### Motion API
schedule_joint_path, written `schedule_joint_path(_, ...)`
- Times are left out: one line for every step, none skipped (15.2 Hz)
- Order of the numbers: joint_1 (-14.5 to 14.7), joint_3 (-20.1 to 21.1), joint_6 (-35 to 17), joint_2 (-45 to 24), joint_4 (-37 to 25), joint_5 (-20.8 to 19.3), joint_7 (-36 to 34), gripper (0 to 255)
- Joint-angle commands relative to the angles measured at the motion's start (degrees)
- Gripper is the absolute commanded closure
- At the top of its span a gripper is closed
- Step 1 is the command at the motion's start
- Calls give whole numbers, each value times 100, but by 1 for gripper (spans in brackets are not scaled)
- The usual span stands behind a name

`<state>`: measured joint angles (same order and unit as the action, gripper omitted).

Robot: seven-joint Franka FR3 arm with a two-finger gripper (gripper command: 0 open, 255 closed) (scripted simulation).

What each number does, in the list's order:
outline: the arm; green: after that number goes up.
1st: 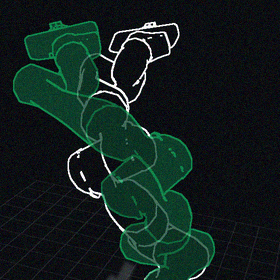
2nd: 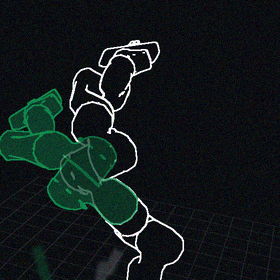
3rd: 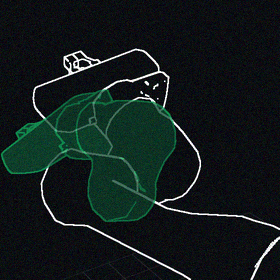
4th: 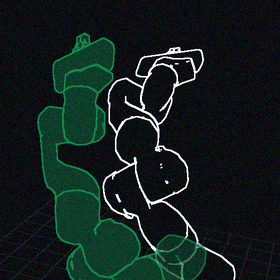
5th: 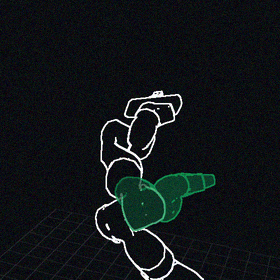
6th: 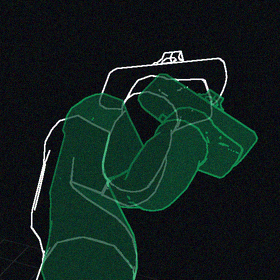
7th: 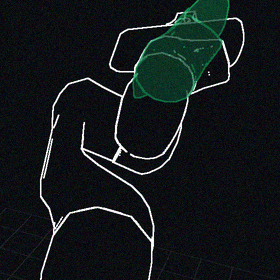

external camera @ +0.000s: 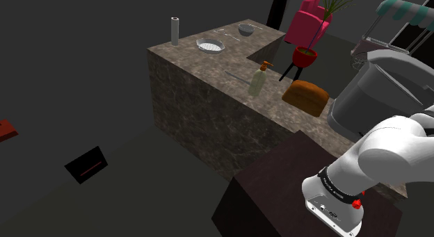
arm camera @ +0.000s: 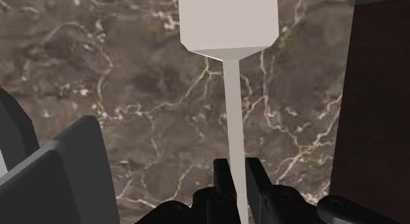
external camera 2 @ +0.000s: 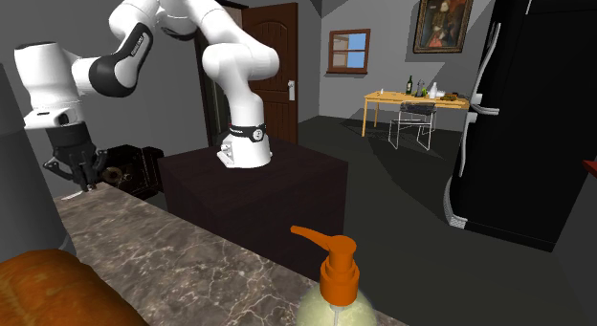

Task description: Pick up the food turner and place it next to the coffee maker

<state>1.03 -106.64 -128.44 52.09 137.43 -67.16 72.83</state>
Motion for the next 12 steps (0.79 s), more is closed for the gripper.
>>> schedule_joint_path(125, -197, -91, 57, -27, -151, -70, 255)
schedule_joint_path(187, -290, -130, 89, -47, -222, -102, 255)
schedule_joint_path(249, -382, -168, 123, -69, -292, -134, 255)
schedule_joint_path(310, -473, -205, 158, -92, -363, -165, 255)
schedule_joint_path(370, -563, -241, 195, -116, -434, -197, 255)
schedule_joint_path(430, -652, -275, 233, -142, -505, -229, 255)
schedule_joint_path(489, -739, -309, 272, -169, -576, -261, 255)
schedule_joint_path(554, -836, -346, 317, -201, -655, -296, 255)
schedule_joint_path(554, -835, -345, 319, -201, -656, -296, 255)
schedule_joint_path(553, -835, -344, 319, -201, -656, -296, 255)
schedule_joint_path(553, -835, -344, 319, -201, -656, -296, 255)
schedule_joint_path(553, -835, -344, 319, -201, -656, -297, 255)
